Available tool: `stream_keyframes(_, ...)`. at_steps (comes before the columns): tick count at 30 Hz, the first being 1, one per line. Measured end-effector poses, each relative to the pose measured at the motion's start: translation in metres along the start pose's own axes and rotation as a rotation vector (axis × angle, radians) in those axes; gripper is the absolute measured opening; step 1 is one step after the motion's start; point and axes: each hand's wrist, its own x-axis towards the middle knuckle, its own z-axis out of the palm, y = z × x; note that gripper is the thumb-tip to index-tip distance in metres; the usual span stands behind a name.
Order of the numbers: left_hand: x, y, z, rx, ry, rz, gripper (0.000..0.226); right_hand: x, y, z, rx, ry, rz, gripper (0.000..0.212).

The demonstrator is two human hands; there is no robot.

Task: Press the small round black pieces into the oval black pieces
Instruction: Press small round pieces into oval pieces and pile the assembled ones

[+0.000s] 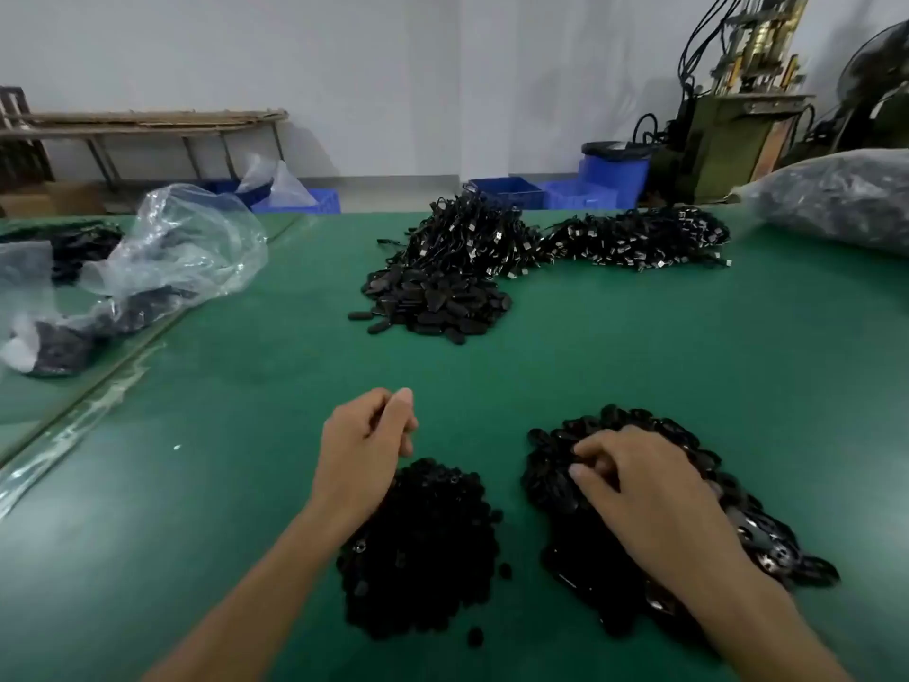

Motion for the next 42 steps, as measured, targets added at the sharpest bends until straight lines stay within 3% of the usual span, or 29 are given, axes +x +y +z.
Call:
stream_keyframes(4, 0.012, -0.005, 0.013, -0.064, 0.036, -0.026, 0.037, 0.013, -0.008, 0.009, -0.226, -0.056, -0.074, 0.045)
stream_keyframes(8, 0.012, -0.014, 0.023, -0.131, -0.001, -0.06, 0.031, 0.014, -0.007, 0.013, -0.295, -0.105, -0.079, 0.043)
stream_keyframes(14, 0.012, -0.017, 0.026, -0.145, -0.06, -0.103, 0.032, 0.012, -0.004, 0.02, -0.168, -0.009, -0.101, 0.017)
stream_keyframes(19, 0.011, -0.001, 0.023, -0.1, -0.02, 0.014, 0.036, 0.014, -0.012, 0.022, 0.21, 0.201, -0.214, 0.011)
stream_keyframes(23, 0.004, 0.013, 0.019, -0.095, -0.203, 0.022, 0.051, 0.023, -0.031, 0.037, 0.46, 0.241, -0.261, 0.009)
stream_keyframes(26, -0.002, 0.012, 0.022, 0.006, -0.274, -0.019, 0.059, 0.028, -0.046, 0.054, 0.521, 0.268, -0.288, 0.014)
stream_keyframes(32, -0.008, 0.009, 0.015, -0.178, -0.412, -0.013, 0.028, 0.02, -0.056, 0.073, 0.479, 0.401, -0.335, 0.021)
stream_keyframes(37, -0.012, 0.004, -0.002, -0.228, -0.292, -0.039, 0.007, 0.015, -0.052, 0.074, 0.55, 0.223, -0.168, 0.054)
stream_keyframes(42, -0.012, 0.007, -0.012, -0.409, -0.261, -0.118, 0.012, 0.011, -0.044, 0.071, 0.488, 0.294, -0.149, 0.027)
